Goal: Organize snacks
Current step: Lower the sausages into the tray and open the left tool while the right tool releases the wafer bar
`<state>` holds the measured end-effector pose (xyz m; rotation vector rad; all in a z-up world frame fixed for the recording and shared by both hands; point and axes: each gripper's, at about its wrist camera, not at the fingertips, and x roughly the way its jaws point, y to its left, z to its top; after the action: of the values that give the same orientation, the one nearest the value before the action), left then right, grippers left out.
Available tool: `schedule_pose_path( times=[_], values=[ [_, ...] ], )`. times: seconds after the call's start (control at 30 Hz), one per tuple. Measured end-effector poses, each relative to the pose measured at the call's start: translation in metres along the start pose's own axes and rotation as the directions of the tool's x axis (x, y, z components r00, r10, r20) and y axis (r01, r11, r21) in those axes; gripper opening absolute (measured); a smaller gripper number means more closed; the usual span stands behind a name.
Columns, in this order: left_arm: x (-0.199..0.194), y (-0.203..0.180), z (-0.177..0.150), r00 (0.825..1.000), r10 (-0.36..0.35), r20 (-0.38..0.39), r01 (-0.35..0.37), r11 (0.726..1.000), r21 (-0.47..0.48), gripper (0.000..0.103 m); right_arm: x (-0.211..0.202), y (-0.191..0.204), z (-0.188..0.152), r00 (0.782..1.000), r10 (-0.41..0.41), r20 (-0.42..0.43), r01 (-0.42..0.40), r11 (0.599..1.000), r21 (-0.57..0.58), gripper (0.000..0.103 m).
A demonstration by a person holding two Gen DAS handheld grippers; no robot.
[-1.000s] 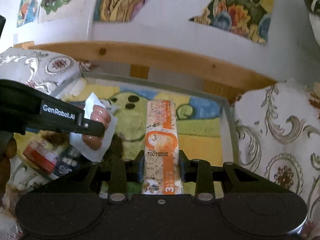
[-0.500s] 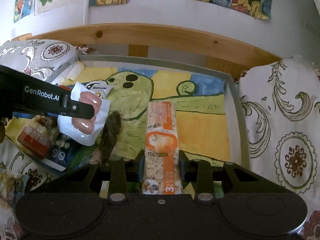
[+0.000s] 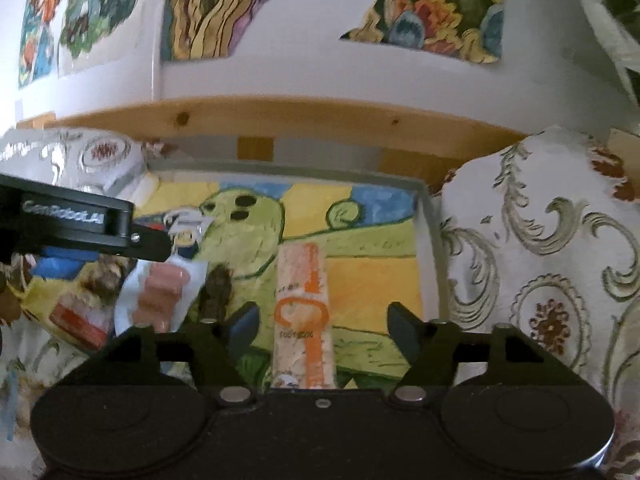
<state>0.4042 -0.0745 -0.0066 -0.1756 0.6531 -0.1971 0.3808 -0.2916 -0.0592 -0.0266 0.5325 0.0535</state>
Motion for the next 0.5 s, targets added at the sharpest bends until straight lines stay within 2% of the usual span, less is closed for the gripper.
schedule_pose_path(
  times=[0.23, 0.5],
  values=[
    [-0.047, 0.001, 0.001, 0.992, 0.028, 0.12, -0.028, 1.0, -0.002, 0.102, -0.041, -0.007, 0.012, 0.996, -0.022, 0.092, 0.016, 0.998, 0.064, 0.092],
    [-0.109, 0.003, -0.012, 0.981, 0.054, 0.184, -0.056, 0.998, 0.009, 0.103, -0.111, 0.005, 0.01, 0.975, -0.021, 0.221, 0.016, 1.0, 0.027, 0.102]
  ],
)
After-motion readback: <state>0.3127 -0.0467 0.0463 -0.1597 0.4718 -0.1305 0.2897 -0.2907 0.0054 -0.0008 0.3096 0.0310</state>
